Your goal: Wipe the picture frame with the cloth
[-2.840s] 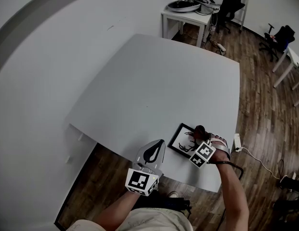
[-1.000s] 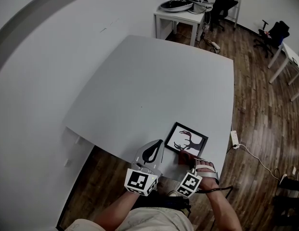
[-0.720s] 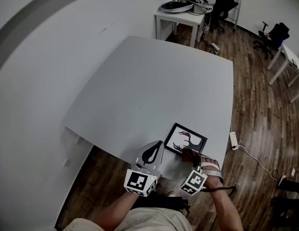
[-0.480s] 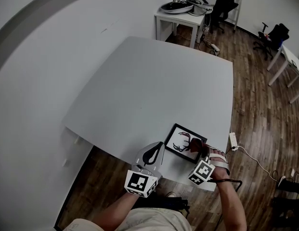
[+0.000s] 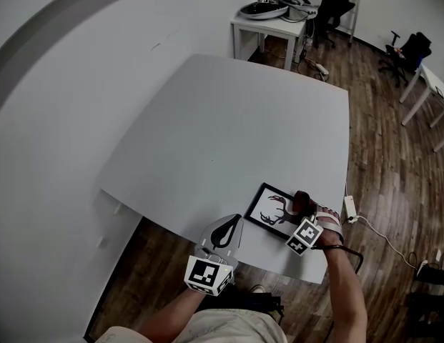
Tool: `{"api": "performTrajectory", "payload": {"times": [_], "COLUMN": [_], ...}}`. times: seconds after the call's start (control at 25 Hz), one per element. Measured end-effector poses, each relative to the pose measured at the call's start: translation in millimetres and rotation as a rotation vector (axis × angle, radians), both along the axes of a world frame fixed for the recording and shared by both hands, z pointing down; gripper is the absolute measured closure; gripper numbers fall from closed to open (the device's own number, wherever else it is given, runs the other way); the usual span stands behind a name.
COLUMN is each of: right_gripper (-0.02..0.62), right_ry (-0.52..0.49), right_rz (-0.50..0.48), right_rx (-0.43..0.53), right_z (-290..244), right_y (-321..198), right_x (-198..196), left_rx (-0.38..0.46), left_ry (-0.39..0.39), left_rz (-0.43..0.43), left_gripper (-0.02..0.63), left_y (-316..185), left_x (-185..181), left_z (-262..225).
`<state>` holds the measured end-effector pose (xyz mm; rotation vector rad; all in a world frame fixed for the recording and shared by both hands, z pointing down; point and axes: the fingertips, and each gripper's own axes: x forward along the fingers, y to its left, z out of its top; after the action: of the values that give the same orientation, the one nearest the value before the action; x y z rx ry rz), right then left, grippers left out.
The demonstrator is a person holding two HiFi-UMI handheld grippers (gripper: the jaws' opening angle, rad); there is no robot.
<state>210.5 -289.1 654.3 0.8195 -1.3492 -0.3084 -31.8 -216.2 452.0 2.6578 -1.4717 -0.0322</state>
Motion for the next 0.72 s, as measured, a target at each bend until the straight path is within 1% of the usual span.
{"api": "performTrajectory", "payload": {"times": [0.2,0.44,0.72], "right_gripper": [0.535,0.535,0.535], "right_ry": [-0.01,-0.014,-0.006], "right_rz": [0.007,-0.003,-0.063], "right_rx": [-0.003,-0.006,-0.012], "right_z": [6.5,4.4,4.4], "right_y": [2.4,5.6,25.7], "right_x": [-0.6,-3.5,-14.6], "left_rx": [-0.004,0.001,0.01], "left_ry": [-0.01,-0.016,-0.025], "left_rz": [-0.005,0.003,0.015], "left_gripper": [0.606,0.605,0.606], "left_y": [-0.8,-1.5,-3.6], "left_x": [-4.3,-0.5,1.8], "left_z": [2.0,-3.0,-5.8]}}
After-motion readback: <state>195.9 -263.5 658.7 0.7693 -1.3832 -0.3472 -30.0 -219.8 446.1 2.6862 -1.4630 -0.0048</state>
